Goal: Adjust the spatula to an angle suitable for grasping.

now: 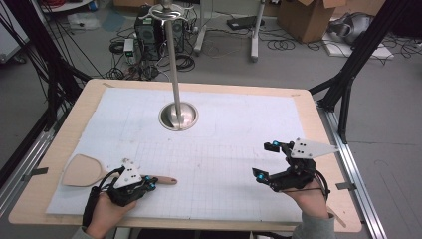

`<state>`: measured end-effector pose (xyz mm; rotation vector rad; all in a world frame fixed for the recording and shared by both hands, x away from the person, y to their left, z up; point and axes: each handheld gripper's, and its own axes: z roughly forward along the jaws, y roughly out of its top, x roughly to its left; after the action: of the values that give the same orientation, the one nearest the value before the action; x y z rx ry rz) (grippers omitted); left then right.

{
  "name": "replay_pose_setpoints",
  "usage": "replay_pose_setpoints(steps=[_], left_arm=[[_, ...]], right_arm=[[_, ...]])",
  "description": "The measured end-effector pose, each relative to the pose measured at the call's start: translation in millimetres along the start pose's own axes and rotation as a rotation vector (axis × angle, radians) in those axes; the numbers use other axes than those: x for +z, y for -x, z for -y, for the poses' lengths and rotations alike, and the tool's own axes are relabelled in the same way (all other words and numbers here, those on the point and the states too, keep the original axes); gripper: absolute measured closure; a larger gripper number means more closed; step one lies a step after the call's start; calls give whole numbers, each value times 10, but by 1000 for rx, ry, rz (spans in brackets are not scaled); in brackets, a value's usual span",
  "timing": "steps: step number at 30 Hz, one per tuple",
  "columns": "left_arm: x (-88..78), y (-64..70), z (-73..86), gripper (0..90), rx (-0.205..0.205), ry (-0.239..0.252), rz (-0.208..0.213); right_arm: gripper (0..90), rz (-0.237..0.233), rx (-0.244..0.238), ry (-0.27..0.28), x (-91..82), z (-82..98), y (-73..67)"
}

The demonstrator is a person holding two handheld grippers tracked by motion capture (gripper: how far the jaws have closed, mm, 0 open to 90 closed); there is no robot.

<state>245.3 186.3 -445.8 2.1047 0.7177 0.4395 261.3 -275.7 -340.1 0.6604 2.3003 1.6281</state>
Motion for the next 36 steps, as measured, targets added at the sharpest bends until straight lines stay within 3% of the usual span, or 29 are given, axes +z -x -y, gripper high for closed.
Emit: replay_pose_setpoints(steps=[22,36], left_arm=[[245,-216,-115,896,-38,-33,-37],[304,-315,-158,896,-62,-29,-53]], right_arm=[[96,0,1,-3,-1,5,4],[96,2,2,-3,-5,13,14]])
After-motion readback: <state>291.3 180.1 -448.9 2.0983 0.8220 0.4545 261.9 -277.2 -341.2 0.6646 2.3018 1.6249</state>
